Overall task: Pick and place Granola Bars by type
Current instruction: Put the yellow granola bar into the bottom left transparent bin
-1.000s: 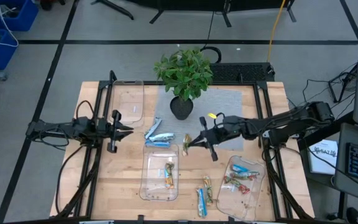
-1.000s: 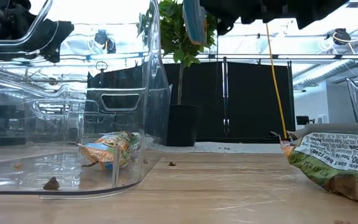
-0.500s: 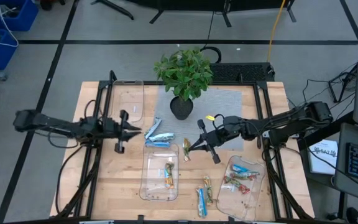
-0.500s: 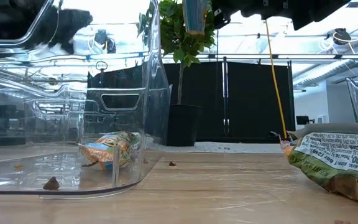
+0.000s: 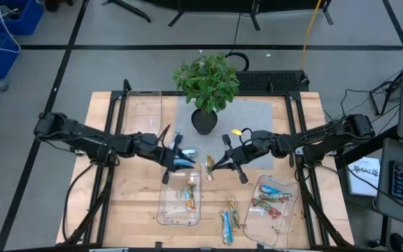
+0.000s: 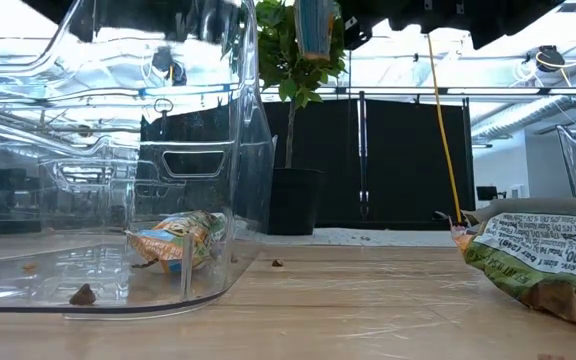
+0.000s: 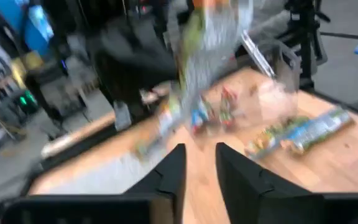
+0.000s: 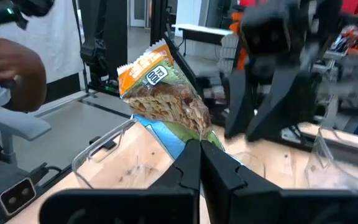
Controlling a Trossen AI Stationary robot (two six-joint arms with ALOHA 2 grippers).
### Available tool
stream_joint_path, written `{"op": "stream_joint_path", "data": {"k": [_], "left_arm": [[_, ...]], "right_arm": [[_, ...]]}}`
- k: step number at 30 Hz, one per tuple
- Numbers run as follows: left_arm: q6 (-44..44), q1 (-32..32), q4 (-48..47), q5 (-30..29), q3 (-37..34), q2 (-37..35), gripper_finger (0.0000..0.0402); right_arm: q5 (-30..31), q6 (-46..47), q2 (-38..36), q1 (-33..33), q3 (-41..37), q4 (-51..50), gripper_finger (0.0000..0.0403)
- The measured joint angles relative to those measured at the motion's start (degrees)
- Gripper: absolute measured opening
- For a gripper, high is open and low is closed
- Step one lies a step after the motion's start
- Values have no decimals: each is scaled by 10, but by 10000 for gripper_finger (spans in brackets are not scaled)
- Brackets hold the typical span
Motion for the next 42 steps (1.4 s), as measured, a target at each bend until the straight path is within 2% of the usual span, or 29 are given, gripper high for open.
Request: {"op": "stream_joint_path", "data": {"k": [8, 10, 13, 18, 24, 32, 42], "left_arm": [[80, -10, 22, 3, 8, -6, 207], [99, -14, 38, 22, 8, 2, 228], [118, -14, 67, 81, 8, 18, 247], [113, -15, 152, 156, 8, 43, 252], [103, -3, 169, 148, 19, 73, 253], [101, 13, 161, 147, 69, 136, 253], [86, 15, 162, 218, 106, 158, 253]], "right_arm": [[0, 4, 0, 0, -25, 24, 0], [0, 5, 0, 0, -29, 25, 0], [0, 5, 0, 0, -31, 22, 0], [0, 4, 0, 0, -31, 22, 0], [0, 4, 0, 0, -31, 22, 0], [-1, 4, 0, 0, -31, 26, 0], [-1, 4, 0, 0, -31, 24, 0]]}}
